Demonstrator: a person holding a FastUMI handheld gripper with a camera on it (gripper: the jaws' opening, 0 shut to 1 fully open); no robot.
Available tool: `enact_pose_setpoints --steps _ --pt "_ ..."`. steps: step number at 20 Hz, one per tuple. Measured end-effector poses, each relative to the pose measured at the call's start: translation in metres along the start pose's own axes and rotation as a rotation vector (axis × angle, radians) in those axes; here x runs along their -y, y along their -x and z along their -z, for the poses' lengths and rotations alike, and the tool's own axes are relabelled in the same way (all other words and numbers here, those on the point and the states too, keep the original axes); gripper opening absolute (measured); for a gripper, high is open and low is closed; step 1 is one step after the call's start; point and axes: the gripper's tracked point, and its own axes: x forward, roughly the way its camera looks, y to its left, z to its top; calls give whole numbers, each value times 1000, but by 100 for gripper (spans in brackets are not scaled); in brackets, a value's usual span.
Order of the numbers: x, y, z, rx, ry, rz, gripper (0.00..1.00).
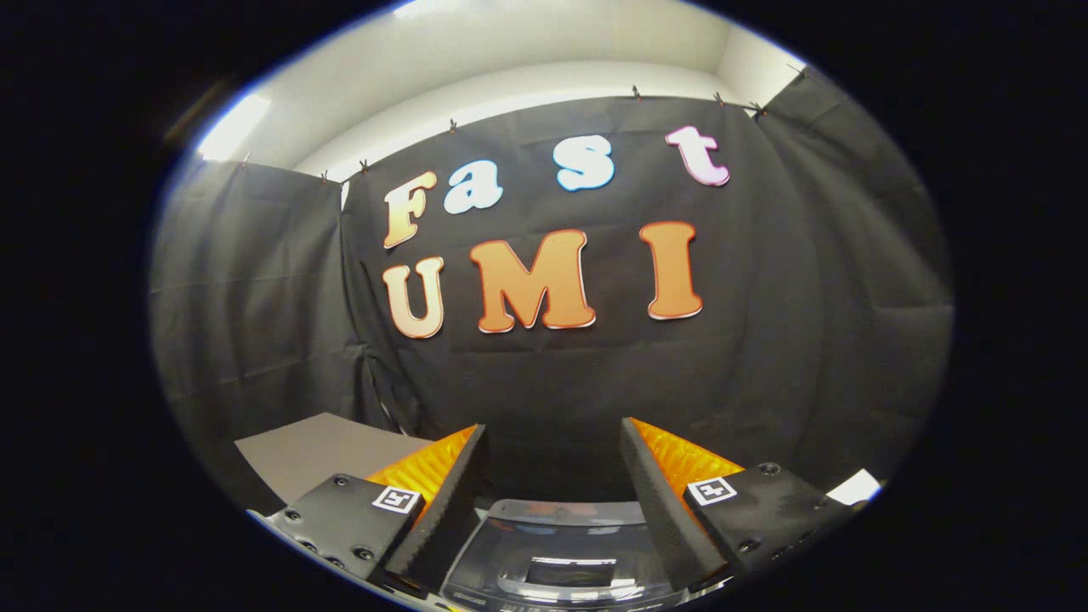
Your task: Put the clothes into the washing machine and then close the washing machine lid.
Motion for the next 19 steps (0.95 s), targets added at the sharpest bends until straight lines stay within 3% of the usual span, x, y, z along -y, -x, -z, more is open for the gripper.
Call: enact_pose_setpoints --steps 8,19 --pt "42 29 -21 50 -38 65 98" --pt "60 41 -39 86 -57 89 98"
